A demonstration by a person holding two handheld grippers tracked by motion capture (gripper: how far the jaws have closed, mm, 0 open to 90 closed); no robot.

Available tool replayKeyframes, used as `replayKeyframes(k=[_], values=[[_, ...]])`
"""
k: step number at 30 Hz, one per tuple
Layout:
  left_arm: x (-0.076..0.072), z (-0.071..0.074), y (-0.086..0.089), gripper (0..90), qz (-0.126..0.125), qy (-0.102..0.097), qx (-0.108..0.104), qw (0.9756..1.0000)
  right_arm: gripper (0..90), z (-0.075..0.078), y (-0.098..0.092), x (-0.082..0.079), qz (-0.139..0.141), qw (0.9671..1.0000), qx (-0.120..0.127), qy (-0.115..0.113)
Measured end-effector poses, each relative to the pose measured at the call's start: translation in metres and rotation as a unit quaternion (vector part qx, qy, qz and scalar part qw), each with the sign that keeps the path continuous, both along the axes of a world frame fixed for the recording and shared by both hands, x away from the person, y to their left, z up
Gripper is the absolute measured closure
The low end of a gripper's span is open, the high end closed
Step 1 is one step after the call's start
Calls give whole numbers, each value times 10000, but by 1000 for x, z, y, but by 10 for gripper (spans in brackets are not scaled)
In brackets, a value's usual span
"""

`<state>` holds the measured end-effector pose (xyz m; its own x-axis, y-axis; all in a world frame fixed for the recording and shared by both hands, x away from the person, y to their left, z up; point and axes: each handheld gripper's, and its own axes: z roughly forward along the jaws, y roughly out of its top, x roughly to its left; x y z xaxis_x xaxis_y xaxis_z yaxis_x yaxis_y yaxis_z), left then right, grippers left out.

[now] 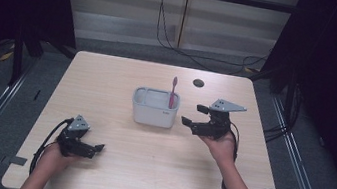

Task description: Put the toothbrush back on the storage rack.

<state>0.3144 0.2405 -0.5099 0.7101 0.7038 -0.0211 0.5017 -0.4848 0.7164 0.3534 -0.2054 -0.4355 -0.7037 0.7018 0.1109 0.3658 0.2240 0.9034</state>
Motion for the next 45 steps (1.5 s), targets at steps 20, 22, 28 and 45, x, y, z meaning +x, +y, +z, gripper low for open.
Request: replayKeyframes(k=[20, 22, 28, 45], values=[[0, 0, 0, 80, -2, 3, 0, 10000, 166, -12, -18, -11, 156, 9995, -253, 143], [0, 0, 0, 80, -2, 4, -1, 10000, 166, -13, -21, -13, 164, 9993, -282, 161], [0, 0, 0, 80, -10, 10, 2, 10000, 166, -15, -27, -17, 141, 9991, -359, 181], [0, 0, 0, 80, 1, 0, -1, 10000, 166, -24, -43, -28, 95, 9982, -542, 252]])
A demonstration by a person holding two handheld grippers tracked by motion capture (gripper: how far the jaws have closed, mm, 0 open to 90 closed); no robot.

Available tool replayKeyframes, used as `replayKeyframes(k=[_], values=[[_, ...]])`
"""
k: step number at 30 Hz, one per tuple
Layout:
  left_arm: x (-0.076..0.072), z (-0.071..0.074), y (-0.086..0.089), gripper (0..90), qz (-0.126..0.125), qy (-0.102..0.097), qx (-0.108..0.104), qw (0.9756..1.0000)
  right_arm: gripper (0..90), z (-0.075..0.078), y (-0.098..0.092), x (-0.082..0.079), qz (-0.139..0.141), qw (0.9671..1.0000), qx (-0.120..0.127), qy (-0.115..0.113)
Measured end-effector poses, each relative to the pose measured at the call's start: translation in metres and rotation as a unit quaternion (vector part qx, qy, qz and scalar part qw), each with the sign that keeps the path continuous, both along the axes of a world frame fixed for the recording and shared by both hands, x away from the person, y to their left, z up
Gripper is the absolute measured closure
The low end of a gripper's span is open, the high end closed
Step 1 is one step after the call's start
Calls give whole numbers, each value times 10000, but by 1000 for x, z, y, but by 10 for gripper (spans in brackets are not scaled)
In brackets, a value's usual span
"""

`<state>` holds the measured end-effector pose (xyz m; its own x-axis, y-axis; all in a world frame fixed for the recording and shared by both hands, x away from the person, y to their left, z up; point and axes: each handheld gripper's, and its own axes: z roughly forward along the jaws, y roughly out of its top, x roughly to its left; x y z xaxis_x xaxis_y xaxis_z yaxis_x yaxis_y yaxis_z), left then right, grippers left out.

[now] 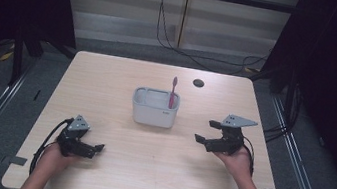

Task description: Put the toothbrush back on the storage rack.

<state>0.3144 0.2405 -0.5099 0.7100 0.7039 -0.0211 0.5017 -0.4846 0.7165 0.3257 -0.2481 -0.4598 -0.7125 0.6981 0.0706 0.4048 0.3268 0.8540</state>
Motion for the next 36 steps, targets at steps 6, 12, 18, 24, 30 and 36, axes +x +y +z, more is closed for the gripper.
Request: replayKeyframes(k=[6, 12, 18, 24, 30, 36], values=[[0, 0, 0, 80, -11, 14, 1, 10000, 164, -5, -8, -3, -37, 9999, -99, 72], [0, 0, 0, 80, -10, 13, 2, 10000, 161, -8, -15, -6, -81, 9997, -193, 89], [0, 0, 0, 80, -1, 3, -1, 10000, 160, -13, -21, -9, -110, 9994, -301, 127], [0, 0, 0, 80, -11, 13, 2, 10000, 160, -20, -28, -13, -153, 9990, -398, 162], [0, 0, 0, 80, -10, 14, 1, 10000, 160, -26, -31, -15, -164, 9982, -539, 193], [0, 0, 0, 80, 0, 3, 0, 10000, 160, -32, -35, -16, -220, 9972, -666, 250]])
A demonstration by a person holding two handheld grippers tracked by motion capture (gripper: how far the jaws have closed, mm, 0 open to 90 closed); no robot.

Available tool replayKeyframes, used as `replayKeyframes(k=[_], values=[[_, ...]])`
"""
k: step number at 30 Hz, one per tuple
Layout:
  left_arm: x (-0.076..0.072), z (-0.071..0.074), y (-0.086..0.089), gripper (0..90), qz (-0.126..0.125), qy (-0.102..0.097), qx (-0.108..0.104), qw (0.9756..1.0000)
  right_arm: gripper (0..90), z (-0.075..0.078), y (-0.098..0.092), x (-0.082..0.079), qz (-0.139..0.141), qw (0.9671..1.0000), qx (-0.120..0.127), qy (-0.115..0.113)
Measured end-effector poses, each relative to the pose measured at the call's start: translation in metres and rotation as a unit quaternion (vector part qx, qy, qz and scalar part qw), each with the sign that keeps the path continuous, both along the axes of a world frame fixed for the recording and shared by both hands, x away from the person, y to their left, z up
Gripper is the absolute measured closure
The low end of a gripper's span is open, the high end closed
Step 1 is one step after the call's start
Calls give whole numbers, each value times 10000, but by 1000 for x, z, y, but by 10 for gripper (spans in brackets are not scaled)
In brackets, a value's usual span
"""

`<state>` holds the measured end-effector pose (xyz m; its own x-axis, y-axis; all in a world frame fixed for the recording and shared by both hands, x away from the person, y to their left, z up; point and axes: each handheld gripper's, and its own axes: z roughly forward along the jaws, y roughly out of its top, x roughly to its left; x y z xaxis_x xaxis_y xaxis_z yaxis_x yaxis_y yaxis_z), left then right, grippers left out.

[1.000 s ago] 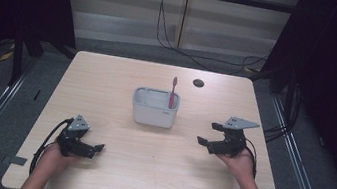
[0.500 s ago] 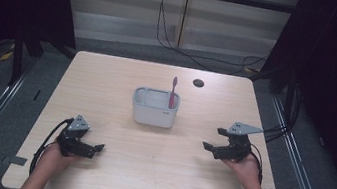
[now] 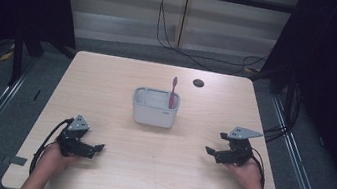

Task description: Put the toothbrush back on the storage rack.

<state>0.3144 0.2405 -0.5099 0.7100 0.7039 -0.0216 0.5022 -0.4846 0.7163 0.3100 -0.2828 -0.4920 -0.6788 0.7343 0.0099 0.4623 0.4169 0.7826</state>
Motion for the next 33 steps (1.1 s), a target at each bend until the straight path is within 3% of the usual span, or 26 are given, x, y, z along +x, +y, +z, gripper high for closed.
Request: replayKeyframes(k=[15, 17, 33], values=[[0, 0, 0, 80, 2, -6, 2, 10000, 160, -7, -3, -2, 2, 9996, -277, 22], [0, 0, 0, 80, -12, 10, 4, 10000, 160, -9, -3, -2, 28, 9992, -401, 42], [0, 0, 0, 80, 2, -3, 1, 10000, 161, -15, -8, -3, 52, 9985, -540, 103]])
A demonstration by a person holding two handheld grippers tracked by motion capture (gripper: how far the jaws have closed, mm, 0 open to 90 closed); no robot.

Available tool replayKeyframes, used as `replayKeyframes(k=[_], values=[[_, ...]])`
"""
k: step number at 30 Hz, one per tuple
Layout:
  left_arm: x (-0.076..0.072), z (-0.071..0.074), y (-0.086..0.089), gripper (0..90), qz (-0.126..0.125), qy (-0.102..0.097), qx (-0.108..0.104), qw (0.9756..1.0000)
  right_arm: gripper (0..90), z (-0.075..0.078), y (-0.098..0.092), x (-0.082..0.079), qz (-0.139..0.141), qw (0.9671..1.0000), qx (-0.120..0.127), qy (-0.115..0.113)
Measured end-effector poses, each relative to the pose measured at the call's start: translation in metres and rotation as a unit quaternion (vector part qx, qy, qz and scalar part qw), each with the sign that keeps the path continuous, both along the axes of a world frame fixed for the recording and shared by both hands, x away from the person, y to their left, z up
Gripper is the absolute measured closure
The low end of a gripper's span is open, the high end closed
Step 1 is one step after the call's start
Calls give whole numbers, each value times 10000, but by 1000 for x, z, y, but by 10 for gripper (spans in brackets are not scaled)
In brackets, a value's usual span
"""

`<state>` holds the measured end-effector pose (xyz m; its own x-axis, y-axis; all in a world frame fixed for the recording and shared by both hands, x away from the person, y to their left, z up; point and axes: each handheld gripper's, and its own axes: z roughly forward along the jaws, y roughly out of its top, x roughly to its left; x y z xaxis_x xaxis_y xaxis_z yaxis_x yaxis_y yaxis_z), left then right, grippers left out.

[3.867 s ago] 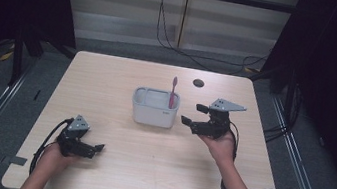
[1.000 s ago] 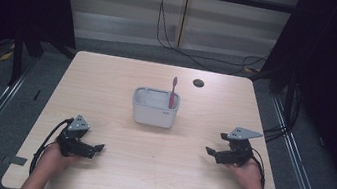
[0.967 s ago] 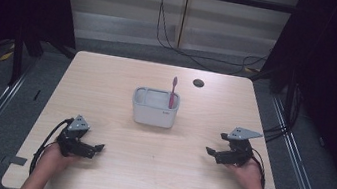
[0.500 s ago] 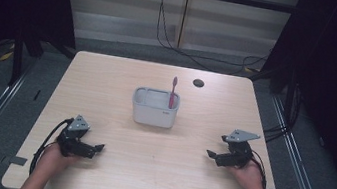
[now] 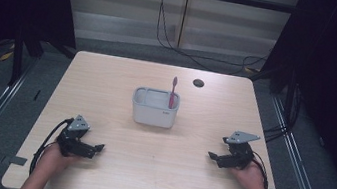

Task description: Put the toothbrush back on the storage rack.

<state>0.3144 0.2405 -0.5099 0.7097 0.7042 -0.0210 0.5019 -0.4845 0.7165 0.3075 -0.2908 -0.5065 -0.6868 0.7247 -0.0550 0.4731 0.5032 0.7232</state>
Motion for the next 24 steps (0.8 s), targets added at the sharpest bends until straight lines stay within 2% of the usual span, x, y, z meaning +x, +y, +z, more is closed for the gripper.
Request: replayKeyframes(k=[6, 24], values=[[0, 0, 0, 80, -12, 13, 1, 10000, 160, -1, -2, 0, -29, 10000, -56, 23], [0, 0, 0, 80, -13, -9, 17, 10000, 152, -5, -11, 0, -108, 9999, 107, 48]])
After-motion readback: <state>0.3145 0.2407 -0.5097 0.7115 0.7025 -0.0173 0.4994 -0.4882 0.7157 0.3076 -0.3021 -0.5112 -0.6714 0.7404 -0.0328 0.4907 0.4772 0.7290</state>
